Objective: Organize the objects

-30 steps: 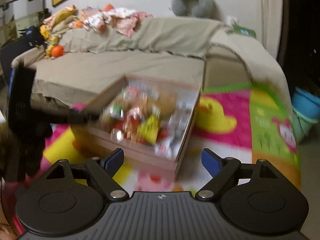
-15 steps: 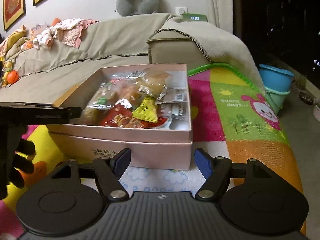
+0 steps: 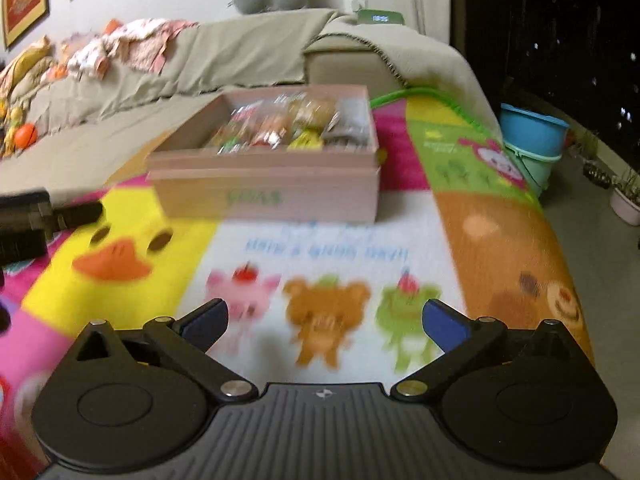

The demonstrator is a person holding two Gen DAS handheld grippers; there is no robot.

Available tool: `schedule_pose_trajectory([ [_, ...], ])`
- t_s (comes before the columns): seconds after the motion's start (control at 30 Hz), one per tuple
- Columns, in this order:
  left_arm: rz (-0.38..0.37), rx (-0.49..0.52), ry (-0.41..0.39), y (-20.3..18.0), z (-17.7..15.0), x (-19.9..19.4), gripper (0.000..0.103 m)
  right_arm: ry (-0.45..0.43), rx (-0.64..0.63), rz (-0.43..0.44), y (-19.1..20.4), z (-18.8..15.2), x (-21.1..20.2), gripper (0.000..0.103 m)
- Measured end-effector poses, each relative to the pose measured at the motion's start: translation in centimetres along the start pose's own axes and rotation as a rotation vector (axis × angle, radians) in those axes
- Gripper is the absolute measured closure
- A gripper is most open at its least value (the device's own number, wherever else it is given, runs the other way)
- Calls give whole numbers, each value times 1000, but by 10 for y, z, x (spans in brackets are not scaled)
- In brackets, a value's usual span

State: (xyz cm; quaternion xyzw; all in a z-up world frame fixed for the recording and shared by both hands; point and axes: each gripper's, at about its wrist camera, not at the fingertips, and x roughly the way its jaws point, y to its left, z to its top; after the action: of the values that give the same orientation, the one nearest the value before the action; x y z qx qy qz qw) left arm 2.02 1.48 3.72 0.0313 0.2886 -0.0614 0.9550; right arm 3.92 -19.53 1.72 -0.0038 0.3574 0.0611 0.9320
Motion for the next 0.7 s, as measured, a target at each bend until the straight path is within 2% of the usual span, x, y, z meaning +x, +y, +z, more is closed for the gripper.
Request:
schedule_pose_trajectory([
  [0.1,20,0,59,-7,-22,9,13,15,-58,-49,12,-16,6,0],
  [0.17,46,-18,76,-8,-31,14,11,7,-18,-43,9,-19,8,0],
  [0.23,64,-36,65,-6,-34,13,12,-17,32,-31,4,-23,7,0],
  [0.43,74,-45,57,-9,-38,10,12,-53,21,-91,11,-29,7,0],
  [0.7,68,-59,57,-8,-38,9,11,-55,42,-71,6,-30,6,0],
])
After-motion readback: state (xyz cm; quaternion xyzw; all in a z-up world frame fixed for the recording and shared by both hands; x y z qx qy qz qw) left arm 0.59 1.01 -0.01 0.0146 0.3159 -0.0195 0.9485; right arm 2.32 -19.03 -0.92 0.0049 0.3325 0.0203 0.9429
